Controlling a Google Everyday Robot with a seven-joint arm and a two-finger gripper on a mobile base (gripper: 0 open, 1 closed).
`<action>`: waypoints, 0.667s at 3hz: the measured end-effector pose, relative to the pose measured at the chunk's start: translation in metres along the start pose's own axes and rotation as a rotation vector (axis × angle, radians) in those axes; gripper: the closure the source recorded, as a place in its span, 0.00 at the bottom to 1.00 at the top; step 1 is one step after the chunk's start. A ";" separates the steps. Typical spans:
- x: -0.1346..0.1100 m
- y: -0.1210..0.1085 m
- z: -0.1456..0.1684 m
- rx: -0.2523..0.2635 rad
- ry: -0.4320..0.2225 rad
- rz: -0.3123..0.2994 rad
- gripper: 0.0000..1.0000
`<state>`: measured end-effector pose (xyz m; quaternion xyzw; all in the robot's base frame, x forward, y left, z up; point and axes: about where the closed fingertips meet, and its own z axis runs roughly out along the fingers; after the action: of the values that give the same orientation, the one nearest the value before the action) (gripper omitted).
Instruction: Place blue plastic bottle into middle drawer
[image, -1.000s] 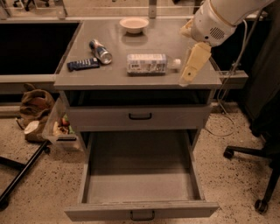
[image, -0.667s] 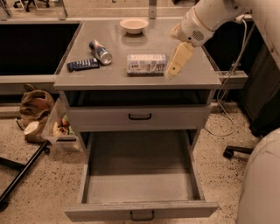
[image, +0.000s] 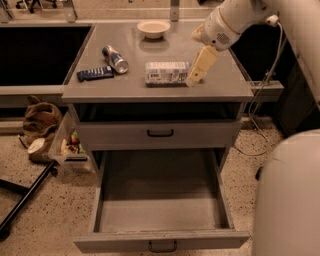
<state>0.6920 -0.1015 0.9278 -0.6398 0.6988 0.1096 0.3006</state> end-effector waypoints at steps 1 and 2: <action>0.010 -0.029 0.038 -0.033 -0.014 -0.003 0.00; 0.038 -0.049 0.071 -0.059 -0.024 0.048 0.00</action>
Offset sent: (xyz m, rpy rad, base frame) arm 0.1662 -0.0475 -0.0431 0.0824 0.0640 -0.0416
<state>0.7586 -0.1023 0.8610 -0.6300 0.7068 0.1449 0.2874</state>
